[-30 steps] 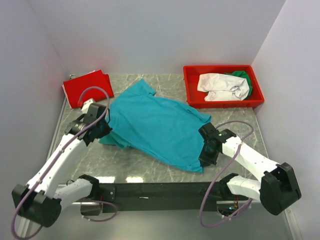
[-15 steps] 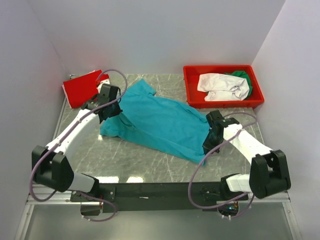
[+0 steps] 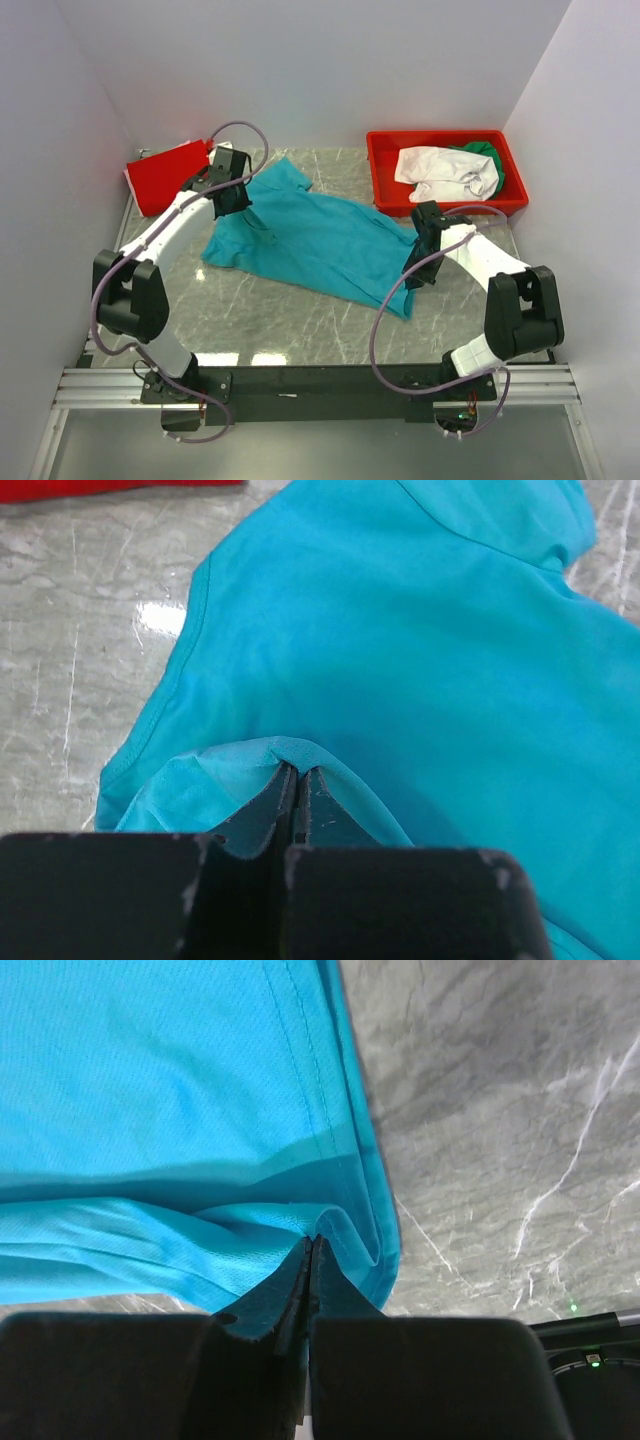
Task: Fold and stack the t-shirts
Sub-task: Fold the tshirt
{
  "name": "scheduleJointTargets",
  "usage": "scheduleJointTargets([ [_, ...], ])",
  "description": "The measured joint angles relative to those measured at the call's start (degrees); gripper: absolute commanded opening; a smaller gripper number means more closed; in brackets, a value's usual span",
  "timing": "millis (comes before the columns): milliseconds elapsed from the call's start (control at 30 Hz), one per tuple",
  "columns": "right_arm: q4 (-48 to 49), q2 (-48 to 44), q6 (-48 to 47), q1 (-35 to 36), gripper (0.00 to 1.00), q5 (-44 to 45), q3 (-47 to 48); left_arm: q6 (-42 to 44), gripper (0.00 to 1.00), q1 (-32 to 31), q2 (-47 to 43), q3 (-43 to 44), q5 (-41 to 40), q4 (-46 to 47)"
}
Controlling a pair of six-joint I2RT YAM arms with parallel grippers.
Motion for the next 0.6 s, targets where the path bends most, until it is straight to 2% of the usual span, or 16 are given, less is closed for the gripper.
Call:
scheduleJointTargets([
  [600, 0.3, 5.7, -0.5, -1.1, 0.00, 0.9, 4.2, 3.3, 0.01, 2.5, 9.1, 5.9, 2.6, 1.0],
])
